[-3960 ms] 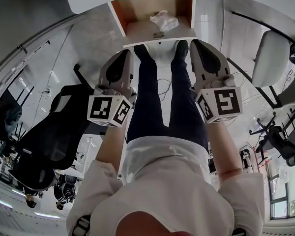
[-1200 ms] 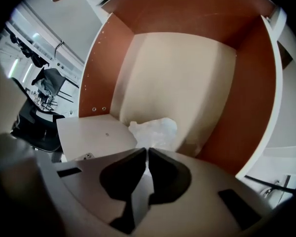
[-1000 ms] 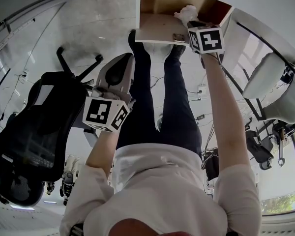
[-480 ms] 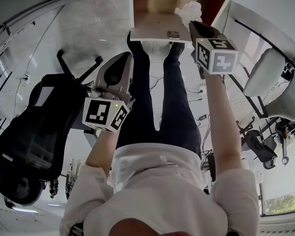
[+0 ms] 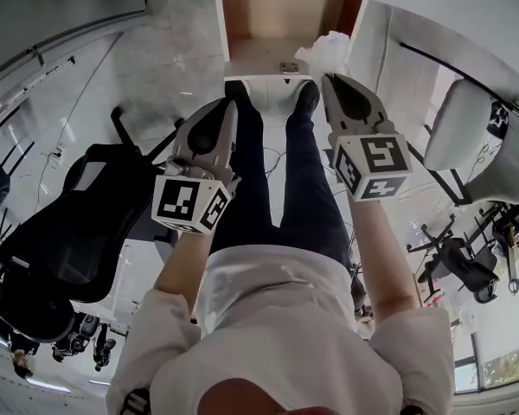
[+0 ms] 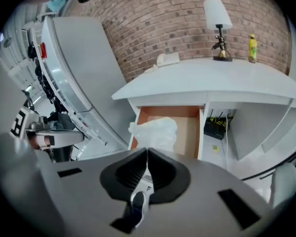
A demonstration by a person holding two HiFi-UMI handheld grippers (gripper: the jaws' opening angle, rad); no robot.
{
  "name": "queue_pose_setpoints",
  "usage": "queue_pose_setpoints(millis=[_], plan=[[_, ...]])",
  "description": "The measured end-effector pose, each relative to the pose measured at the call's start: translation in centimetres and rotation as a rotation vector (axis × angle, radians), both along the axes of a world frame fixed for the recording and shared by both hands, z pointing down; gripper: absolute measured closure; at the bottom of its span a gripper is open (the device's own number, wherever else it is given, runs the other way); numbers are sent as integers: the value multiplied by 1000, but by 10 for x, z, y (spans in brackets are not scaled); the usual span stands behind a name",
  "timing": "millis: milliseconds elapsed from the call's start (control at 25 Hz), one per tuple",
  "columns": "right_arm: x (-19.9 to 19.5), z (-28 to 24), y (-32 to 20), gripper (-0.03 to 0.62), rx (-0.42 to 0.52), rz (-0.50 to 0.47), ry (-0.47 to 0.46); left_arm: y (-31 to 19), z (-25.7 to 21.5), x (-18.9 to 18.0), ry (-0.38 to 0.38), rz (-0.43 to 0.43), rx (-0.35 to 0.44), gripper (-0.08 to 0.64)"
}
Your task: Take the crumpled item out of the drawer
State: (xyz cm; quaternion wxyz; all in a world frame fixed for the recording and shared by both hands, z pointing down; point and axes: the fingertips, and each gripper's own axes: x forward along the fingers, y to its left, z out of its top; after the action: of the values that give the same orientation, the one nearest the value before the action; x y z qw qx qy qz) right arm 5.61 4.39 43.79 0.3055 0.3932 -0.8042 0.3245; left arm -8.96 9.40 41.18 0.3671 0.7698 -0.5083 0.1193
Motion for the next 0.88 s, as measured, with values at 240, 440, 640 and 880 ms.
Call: queue_pose_setpoints(millis=[240, 440, 640, 880], plan=[[-5, -70, 4, 580, 83, 43, -73, -4, -52, 0, 0, -13, 62, 551], [-8, -142, -2, 580, 185, 14, -116, -12, -123, 6, -8, 13, 163, 551], [-13, -229, 1, 580, 269, 47, -210, -7, -200, -1, -4, -6, 251, 551], [-16, -318, -13, 580, 421, 75, -271, -26, -283, -12, -30, -8, 413, 551]])
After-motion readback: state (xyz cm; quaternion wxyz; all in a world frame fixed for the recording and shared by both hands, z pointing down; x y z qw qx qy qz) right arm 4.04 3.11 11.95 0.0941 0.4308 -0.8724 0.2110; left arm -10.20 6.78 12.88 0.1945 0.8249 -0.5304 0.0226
